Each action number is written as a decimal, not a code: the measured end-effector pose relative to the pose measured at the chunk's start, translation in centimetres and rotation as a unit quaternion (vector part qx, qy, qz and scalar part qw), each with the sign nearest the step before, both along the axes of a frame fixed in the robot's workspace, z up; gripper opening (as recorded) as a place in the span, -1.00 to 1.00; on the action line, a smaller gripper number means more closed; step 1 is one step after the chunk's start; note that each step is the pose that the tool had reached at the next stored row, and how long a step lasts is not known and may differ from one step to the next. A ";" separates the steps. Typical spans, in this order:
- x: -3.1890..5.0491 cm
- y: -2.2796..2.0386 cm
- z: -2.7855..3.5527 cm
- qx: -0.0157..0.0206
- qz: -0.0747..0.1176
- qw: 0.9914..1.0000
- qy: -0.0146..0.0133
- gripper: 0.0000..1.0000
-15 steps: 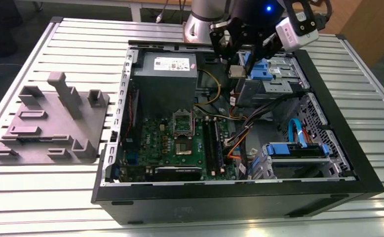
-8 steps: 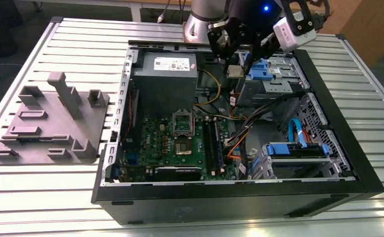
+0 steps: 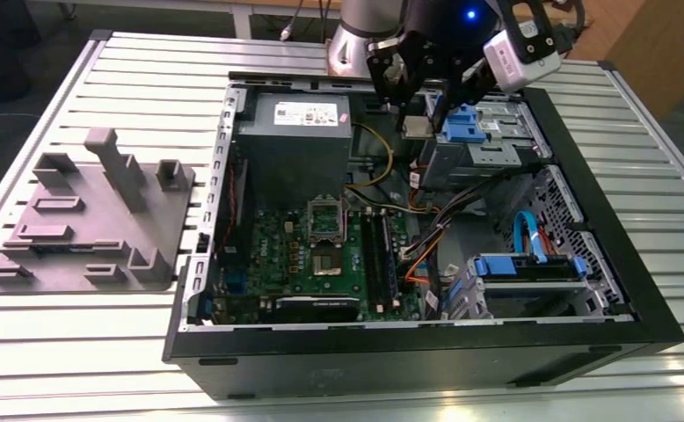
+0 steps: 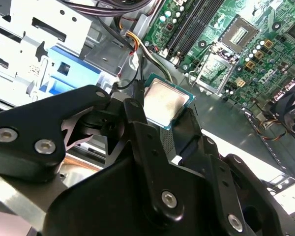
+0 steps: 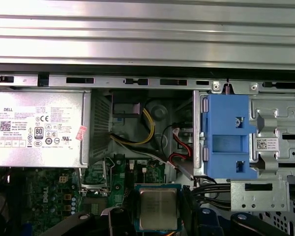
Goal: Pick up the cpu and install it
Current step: 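Pick up the cpu and move it towards the insertion slot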
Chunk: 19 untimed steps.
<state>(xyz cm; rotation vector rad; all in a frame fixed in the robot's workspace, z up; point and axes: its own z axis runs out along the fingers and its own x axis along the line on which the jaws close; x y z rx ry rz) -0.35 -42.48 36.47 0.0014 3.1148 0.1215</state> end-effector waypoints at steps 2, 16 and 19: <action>-0.06 0.00 0.00 0.000 0.000 1.000 0.000 -0.06; -0.59 0.00 0.00 0.000 0.000 1.000 -0.001 -0.06; -0.73 0.00 0.00 0.000 0.000 1.000 -0.001 -0.06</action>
